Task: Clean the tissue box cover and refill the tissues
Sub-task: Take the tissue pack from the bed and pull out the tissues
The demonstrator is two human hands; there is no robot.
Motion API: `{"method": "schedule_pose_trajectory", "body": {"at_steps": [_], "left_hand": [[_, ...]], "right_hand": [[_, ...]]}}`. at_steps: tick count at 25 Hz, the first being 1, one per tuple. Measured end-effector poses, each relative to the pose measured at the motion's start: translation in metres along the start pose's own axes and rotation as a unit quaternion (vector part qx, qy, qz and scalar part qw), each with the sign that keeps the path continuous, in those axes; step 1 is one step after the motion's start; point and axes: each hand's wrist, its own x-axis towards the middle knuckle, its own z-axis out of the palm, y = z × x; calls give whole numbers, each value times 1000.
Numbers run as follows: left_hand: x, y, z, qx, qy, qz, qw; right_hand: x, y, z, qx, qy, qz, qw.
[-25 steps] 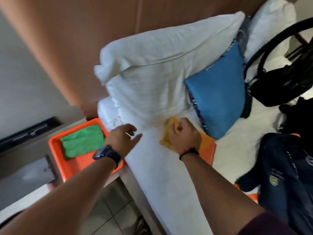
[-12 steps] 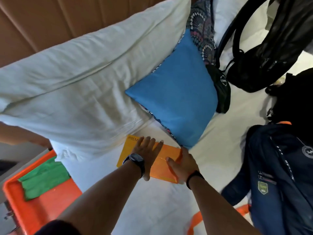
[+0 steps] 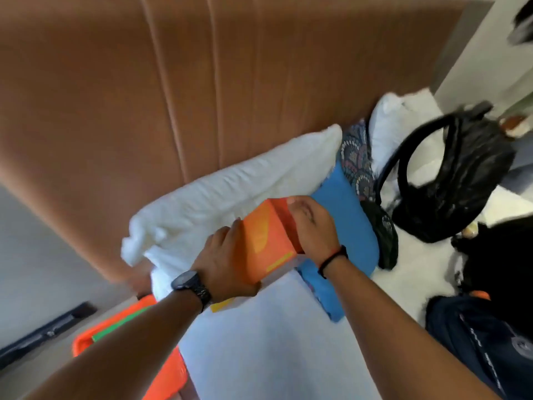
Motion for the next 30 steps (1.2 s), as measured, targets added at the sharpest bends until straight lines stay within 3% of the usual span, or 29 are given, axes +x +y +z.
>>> {"method": "schedule_pose_trajectory", "body": {"at_steps": [3, 7, 12, 16, 20, 26, 30], "left_hand": [[4, -19, -128, -64, 115, -12, 991], [-35, -36, -308, -99, 269, 16, 958], [-104, -57, -456, -55, 374, 17, 925], [-146, -74, -514, -15, 419, 10, 908], [-169, -84, -540, -24, 472, 5, 881], [-191, -84, -546, 37, 454, 22, 890], [-196, -77, -546, 78, 429, 24, 899]], "right_hand": [[-2, -157, 25, 21, -59, -140, 988], [-54, -345, 58, 19, -140, -315, 939], [-121, -482, 86, -77, -242, -441, 861], [-163, -537, 93, -88, -290, -501, 811], [-194, -552, 95, -97, -423, -453, 779], [-218, -568, 97, -306, -370, -539, 692], [-223, -568, 99, -387, -363, -477, 700]]}}
